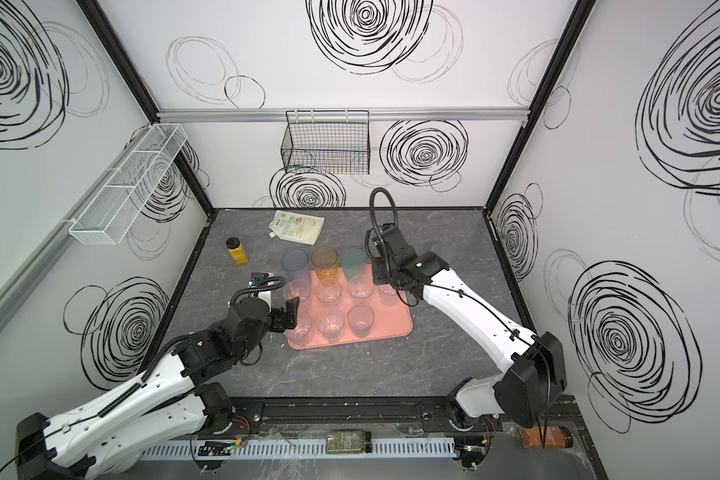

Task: Place the glasses into the tray
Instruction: 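Move the right gripper back to the other frosted glass in the far corner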

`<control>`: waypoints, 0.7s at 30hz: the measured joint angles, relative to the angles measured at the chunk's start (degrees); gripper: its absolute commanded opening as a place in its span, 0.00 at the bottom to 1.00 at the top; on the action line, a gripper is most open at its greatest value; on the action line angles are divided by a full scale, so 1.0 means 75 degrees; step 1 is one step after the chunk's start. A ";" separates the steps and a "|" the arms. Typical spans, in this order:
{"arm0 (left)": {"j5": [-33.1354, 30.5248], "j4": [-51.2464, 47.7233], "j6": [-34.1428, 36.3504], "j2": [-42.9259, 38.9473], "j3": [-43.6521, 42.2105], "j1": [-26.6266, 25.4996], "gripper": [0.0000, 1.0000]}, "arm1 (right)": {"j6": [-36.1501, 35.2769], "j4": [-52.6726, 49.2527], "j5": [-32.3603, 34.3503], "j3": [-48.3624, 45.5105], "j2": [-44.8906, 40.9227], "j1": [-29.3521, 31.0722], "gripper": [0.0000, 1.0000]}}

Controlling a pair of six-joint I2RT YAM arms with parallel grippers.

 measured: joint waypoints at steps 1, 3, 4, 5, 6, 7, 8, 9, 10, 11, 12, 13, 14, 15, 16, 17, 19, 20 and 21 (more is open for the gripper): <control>-0.0015 0.0035 0.0026 0.0099 0.0035 -0.0041 0.96 | -0.0067 0.0099 -0.0038 0.0026 0.0012 -0.0323 0.51; -0.0096 0.0146 0.0052 0.0256 0.0047 -0.0216 0.96 | -0.0166 0.0376 -0.0137 0.0026 0.0064 -0.1154 0.53; -0.0134 0.0160 0.0055 0.0303 0.0047 -0.0309 0.96 | -0.0189 0.0507 -0.0210 0.0026 0.0108 -0.1483 0.53; -0.0163 0.0184 0.0064 0.0329 0.0041 -0.0405 0.96 | -0.0198 0.0697 -0.0277 0.0026 0.0187 -0.1891 0.54; -0.0172 0.0219 0.0079 0.0341 0.0035 -0.0475 0.96 | -0.0195 0.0889 -0.0347 0.0026 0.0286 -0.2261 0.55; -0.0181 0.0262 0.0082 0.0341 0.0020 -0.0513 0.96 | -0.0192 0.1070 -0.0411 0.0026 0.0385 -0.2556 0.55; -0.0192 0.0341 0.0087 0.0341 -0.0015 -0.0525 0.96 | -0.0181 0.1294 -0.0469 0.0026 0.0548 -0.2903 0.56; -0.0198 0.0382 0.0096 0.0344 -0.0050 -0.0525 0.96 | -0.0154 0.1480 -0.0542 0.0026 0.0740 -0.3220 0.56; -0.0213 0.0417 0.0114 0.0347 -0.0087 -0.0525 0.96 | -0.0146 0.1609 -0.0595 0.0026 0.0901 -0.3448 0.57; -0.0221 0.0434 0.0143 0.0358 -0.0128 -0.0513 0.96 | -0.0122 0.1740 -0.0644 0.0026 0.1093 -0.3675 0.57; -0.0224 0.0434 0.0175 0.0388 -0.0154 -0.0498 0.96 | -0.0067 0.1842 -0.0691 0.0026 0.1314 -0.3899 0.57; -0.0221 0.0458 0.0216 0.0423 -0.0175 -0.0487 0.96 | -0.0020 0.1894 -0.0755 0.0029 0.1498 -0.4077 0.57; -0.0219 0.0495 0.0256 0.0472 -0.0192 -0.0458 0.96 | 0.0050 0.1938 -0.0839 0.0041 0.1719 -0.4290 0.57; -0.0216 0.0548 0.0300 0.0519 -0.0213 -0.0420 0.96 | 0.0117 0.1964 -0.0973 0.0073 0.1967 -0.4505 0.58; -0.0210 0.0574 0.0323 0.0565 -0.0221 -0.0370 0.96 | 0.0163 0.1964 -0.1096 0.0125 0.2165 -0.4660 0.58; -0.0187 0.0609 0.0347 0.0621 -0.0224 -0.0309 0.96 | 0.0210 0.1967 -0.1236 0.0207 0.2428 -0.4841 0.58; -0.0131 0.0711 0.0431 0.0720 -0.0224 -0.0204 0.96 | 0.0277 0.1967 -0.1419 0.0341 0.2824 -0.5091 0.58; -0.0099 0.0781 0.0490 0.0784 -0.0224 -0.0152 0.96 | 0.0291 0.1982 -0.1486 0.0356 0.2978 -0.5211 0.58; -0.0070 0.0833 0.0539 0.0854 -0.0224 -0.0117 0.96 | 0.0306 0.1979 -0.1539 0.0347 0.3075 -0.5310 0.58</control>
